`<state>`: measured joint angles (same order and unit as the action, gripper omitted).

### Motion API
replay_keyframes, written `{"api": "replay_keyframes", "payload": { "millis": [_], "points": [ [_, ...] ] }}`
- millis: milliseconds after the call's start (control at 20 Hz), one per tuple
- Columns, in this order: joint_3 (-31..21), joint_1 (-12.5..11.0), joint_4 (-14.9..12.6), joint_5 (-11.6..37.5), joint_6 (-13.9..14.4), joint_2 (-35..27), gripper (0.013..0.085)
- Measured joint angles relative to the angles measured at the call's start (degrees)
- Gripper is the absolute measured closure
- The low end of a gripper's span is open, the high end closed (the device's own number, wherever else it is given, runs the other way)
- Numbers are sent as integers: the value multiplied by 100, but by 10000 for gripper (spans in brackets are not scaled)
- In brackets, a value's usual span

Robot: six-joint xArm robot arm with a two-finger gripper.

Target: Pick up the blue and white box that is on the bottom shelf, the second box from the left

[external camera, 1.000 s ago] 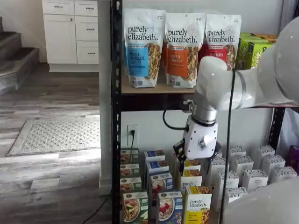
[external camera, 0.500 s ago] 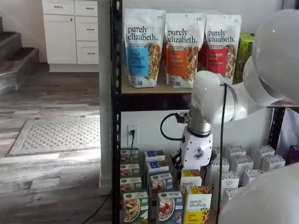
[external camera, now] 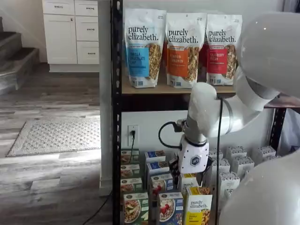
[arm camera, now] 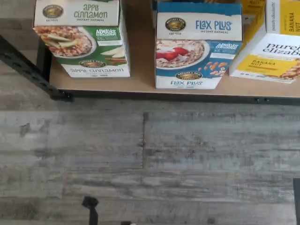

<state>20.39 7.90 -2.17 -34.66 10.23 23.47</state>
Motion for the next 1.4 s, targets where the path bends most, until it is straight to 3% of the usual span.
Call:
{"api": "replay_keyframes", "payload": {
  "millis": [350, 750, 1100, 1400],
  "points": [
    [137, -23, 17, 575, -35, -641, 130],
    [447, -258, -161, 1147, -102, -1478, 130],
    [754, -381, 244, 1482, -604, -2162, 130],
    [1114, -361, 220, 1681, -567, -2801, 130]
  ]
}}
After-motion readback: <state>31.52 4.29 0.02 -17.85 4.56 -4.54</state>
